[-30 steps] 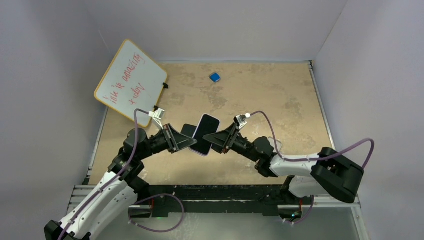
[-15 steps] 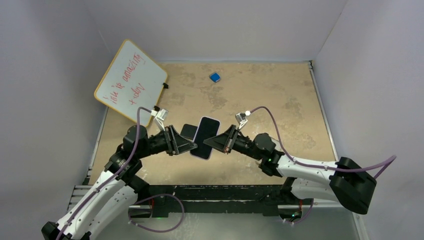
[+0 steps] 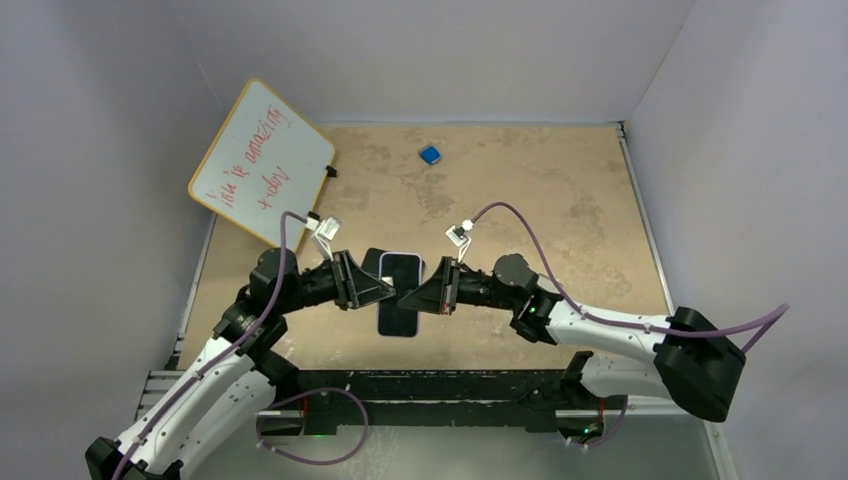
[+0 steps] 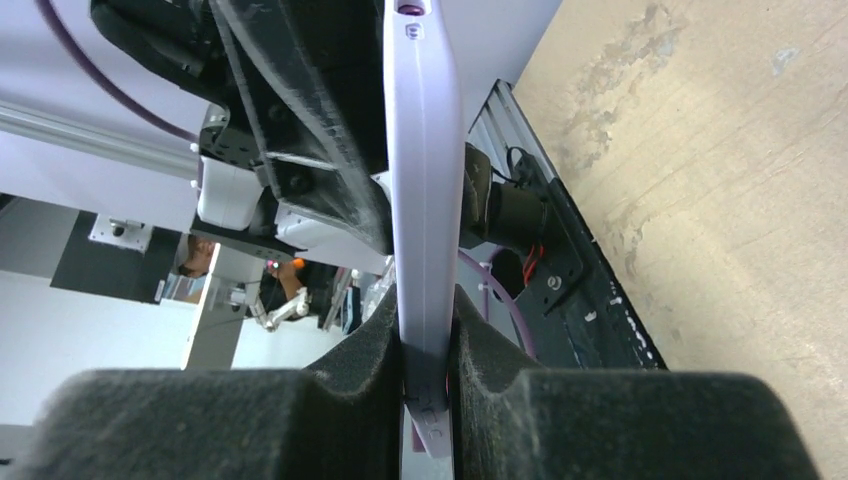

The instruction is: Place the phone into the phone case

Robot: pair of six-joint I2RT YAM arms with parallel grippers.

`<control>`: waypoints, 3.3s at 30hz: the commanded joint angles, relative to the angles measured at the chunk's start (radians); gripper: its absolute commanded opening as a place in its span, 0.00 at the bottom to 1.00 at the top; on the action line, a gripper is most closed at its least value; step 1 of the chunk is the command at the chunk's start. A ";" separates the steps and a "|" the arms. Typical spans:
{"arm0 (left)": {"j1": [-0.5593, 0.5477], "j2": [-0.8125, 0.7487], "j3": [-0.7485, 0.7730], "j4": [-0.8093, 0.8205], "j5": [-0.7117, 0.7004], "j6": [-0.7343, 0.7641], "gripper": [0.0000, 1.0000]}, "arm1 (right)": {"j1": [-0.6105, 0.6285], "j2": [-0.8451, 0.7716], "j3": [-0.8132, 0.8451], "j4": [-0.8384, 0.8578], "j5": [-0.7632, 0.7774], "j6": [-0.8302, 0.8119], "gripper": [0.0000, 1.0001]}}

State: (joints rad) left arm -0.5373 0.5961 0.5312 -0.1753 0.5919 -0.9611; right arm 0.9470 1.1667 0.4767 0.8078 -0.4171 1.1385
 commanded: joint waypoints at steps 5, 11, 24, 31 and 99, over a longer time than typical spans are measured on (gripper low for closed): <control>0.001 -0.033 -0.048 0.160 0.021 -0.069 0.03 | -0.002 0.037 0.078 0.060 -0.093 -0.004 0.19; 0.000 -0.070 -0.053 0.225 -0.025 -0.109 0.00 | -0.002 -0.004 0.034 0.051 -0.062 -0.004 0.52; 0.000 -0.213 -0.140 0.332 -0.264 -0.222 0.00 | -0.002 -0.066 -0.102 0.138 -0.046 0.054 0.65; 0.001 -0.273 -0.174 0.310 -0.327 -0.236 0.00 | -0.002 -0.094 -0.102 0.123 -0.033 0.057 0.56; 0.000 -0.127 -0.181 0.160 0.060 -0.138 0.51 | -0.061 -0.131 -0.091 0.111 0.256 0.154 0.00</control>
State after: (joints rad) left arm -0.5327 0.4793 0.3645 -0.0280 0.6014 -1.0836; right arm 0.8986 1.0908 0.3641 0.8337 -0.2443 1.2736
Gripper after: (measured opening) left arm 0.505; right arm 0.112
